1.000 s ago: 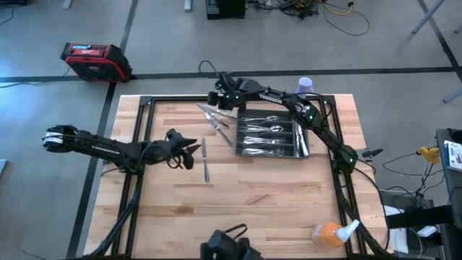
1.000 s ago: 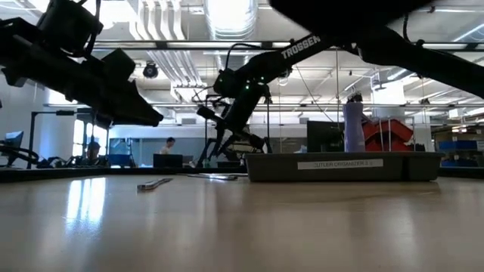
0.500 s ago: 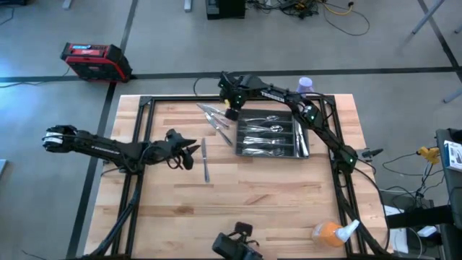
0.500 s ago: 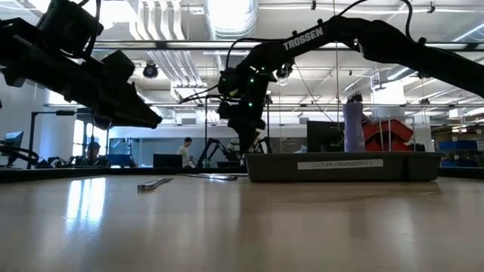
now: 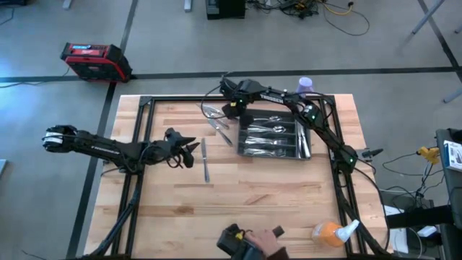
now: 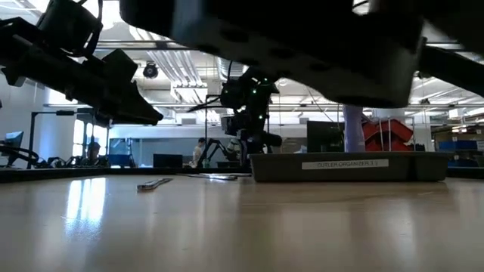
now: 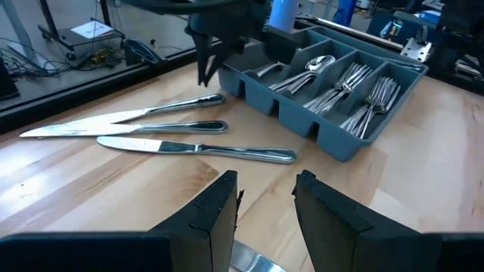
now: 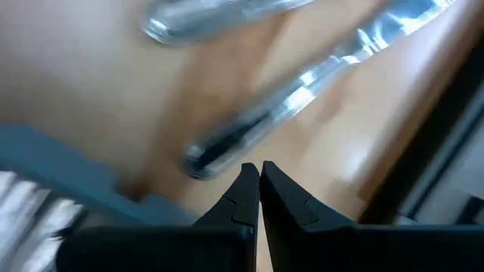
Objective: Sort silverware
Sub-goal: Adjust the gray silverware tray, then adjust the silver knifes
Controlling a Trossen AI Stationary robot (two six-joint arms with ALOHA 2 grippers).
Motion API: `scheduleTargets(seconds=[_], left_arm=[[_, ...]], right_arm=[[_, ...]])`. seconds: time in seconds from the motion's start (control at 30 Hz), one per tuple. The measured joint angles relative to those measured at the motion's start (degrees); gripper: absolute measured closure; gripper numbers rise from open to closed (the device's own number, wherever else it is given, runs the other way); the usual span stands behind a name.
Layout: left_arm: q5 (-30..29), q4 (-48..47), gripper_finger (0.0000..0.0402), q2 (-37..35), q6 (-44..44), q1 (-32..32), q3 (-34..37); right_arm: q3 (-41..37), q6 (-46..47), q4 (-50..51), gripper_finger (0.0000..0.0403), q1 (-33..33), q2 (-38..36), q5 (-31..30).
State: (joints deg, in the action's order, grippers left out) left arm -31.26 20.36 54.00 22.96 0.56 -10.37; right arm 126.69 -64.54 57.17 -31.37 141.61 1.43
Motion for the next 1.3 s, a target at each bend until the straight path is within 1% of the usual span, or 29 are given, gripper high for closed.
scheduleTargets(seconds=[0.1, 0.23, 0.33, 0.43, 0.6, 0.73, 1.0, 1.17, 1.2, 1.23, 1.3], left_arm=[[-2.09, 0.41, 0.0283, 0.14, 0.05, 0.00, 0.00], [-2.85, 0.50, 0.0283, 0.43, 0.07, -0.04, 0.00], [-2.85, 0.61, 0.0283, 0.68, 0.07, 0.00, 0.00], [-4.49, 1.52, 0.0283, 0.77, -0.06, 0.00, 0.00], [-6.95, 2.07, 0.0283, 1.00, 0.02, 0.00, 0.00], [-7.19, 2.55, 0.0283, 1.12, -0.69, 0.00, 0.00], [-7.22, 2.95, 0.0283, 1.22, -0.98, 0.00, 0.00], [-7.25, 3.44, 0.0283, 1.31, -2.84, 0.00, 0.00], [-7.27, 4.07, 0.0283, 1.31, -3.78, 0.00, 0.00], [-7.27, 4.67, 0.0283, 1.29, -4.65, 0.00, 0.00], [-7.27, 6.45, 0.0283, 1.29, -6.92, 0.00, 0.00]], right_arm=[[-0.13, -3.53, 0.39, 0.0403, -1.62, 0.36, -1.15], [-0.21, -3.23, 6.64, 0.0403, -3.36, 0.36, -1.94], [-0.34, -1.01, 12.70, 0.0403, -3.94, 0.34, -1.40], [-0.30, -0.65, 11.28, 0.0403, -3.59, 0.18, -0.88], [0.02, -1.73, 6.24, 0.0403, -1.99, 0.09, 3.59], [-0.28, -5.29, 2.13, 0.0403, -1.69, 0.24, 3.62], [-0.22, -6.10, 2.15, 0.0403, -1.50, 2.20, 1.78], [-0.35, -12.53, 2.14, 0.0403, -1.45, 1.43, 2.83], [-0.33, -14.00, 2.20, 0.0403, -1.40, 1.30, 3.17], [0.21, -14.95, 3.21, 0.0403, -1.40, 1.30, 4.78], [1.43, -15.47, 4.38, 0.0403, -1.40, 1.29, 11.51]])
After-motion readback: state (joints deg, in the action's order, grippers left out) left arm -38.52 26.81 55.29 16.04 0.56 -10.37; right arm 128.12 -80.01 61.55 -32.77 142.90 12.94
